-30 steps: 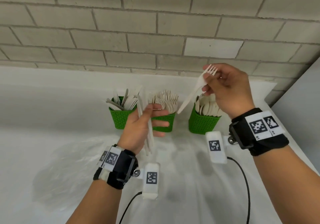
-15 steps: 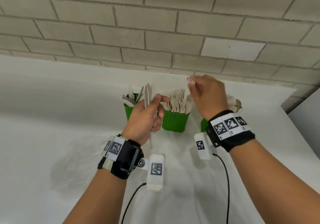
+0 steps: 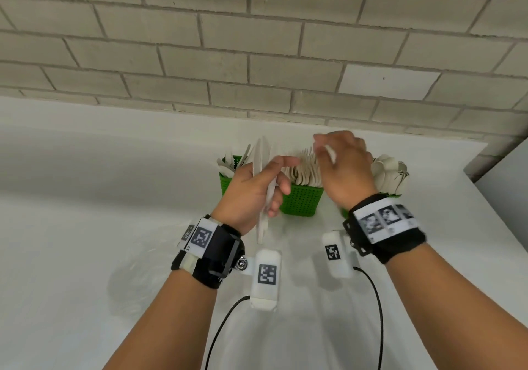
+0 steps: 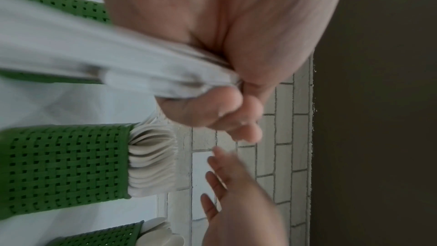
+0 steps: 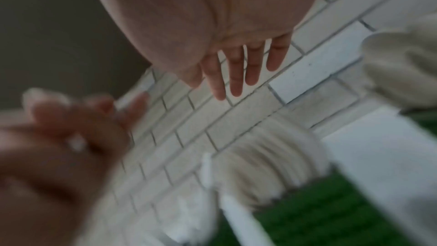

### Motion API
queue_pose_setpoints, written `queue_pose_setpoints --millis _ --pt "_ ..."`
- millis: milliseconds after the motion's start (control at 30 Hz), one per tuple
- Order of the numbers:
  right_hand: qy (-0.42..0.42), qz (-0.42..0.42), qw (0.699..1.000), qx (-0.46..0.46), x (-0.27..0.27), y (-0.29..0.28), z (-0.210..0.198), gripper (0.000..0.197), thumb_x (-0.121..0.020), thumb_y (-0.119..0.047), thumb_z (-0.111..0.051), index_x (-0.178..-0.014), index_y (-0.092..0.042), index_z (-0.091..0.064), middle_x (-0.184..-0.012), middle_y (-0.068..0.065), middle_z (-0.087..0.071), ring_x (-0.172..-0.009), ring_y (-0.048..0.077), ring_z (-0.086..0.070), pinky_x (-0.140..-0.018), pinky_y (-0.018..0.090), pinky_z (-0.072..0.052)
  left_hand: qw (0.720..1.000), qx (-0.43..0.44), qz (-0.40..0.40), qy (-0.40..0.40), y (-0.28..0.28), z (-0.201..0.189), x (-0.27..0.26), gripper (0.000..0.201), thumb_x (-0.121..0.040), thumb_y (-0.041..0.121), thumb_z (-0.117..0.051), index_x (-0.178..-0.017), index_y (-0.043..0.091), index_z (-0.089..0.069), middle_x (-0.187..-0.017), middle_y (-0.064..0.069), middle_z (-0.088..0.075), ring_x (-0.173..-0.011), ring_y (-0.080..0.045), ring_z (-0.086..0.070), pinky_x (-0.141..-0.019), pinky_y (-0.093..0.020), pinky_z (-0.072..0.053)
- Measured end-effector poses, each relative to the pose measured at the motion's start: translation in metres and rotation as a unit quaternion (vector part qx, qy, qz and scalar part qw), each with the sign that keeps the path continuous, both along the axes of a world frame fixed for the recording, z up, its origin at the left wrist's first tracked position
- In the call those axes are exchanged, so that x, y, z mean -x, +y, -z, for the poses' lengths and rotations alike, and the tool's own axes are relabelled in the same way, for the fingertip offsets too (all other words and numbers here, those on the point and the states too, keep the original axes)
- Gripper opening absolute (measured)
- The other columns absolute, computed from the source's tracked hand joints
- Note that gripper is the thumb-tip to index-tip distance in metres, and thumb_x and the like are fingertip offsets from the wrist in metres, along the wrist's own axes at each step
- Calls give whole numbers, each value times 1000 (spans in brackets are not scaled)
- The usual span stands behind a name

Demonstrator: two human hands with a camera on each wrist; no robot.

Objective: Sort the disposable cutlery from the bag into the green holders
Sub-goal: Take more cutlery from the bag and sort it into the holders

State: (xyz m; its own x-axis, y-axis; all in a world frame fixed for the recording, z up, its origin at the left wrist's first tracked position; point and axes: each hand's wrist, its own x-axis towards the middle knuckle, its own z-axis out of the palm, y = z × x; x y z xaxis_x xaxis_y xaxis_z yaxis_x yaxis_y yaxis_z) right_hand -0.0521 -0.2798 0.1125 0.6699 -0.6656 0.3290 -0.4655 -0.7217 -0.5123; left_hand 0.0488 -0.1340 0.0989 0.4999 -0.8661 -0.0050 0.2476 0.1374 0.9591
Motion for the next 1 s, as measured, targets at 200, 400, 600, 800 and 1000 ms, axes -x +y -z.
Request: queue_pose_setpoints --millis 200,400,600,800,1000 --pt "-141 -141 949 -245 -13 45 -39 22 -88 -20 -70 -73 -3 -69 -69 16 -66 -61 17 -60 -63 29 -48 998 -28 55 -8 10 -8 -6 31 -100 29 -49 -110 2 -62 -72 -7 -71 -40 -14 -56 -40 -25 -48" --pt "-205 -105 932 -279 -16 43 -33 19 -90 -19 -67 -79 -5 -73 -58 14 -54 -54 16 -47 -55 24 -41 993 -28 110 23 27 -8 -19 38 -105 32 -35 -123 7 -58 -98 -14 -73 -72 -26 -71 -58 -38 -60" --pt "-101 -178 936 -285 -22 63 -32 15 -91 -12 -65 -91 1 -72 -67 22 -66 -56 22 -60 -61 29 -54 997 -15 71 21 28 0 -36 47 -105 39 -34 -123 4 -60 -95 -18 -67 -95 -34 -68 -78 -48 -59" --pt "-138 -129 912 -363 -48 101 -6 24 -85 -1 -70 -103 -16 -66 -70 11 -67 -58 18 -65 -60 41 -61 994 11 74 82 30 9 -49 66 -91 59 -35 -127 7 -57 -62 -8 -60 -64 -19 -61 -60 -31 -56" --pt "-171 -72 959 -215 -55 99 21 37 -64 -5 -83 -91 -17 -62 -82 6 -65 -55 14 -61 -54 31 -54 994 -35 10 -99 34 25 -62 33 -94 37 -58 -90 6 -68 -58 -4 -61 -45 -15 -54 -37 -20 -35"
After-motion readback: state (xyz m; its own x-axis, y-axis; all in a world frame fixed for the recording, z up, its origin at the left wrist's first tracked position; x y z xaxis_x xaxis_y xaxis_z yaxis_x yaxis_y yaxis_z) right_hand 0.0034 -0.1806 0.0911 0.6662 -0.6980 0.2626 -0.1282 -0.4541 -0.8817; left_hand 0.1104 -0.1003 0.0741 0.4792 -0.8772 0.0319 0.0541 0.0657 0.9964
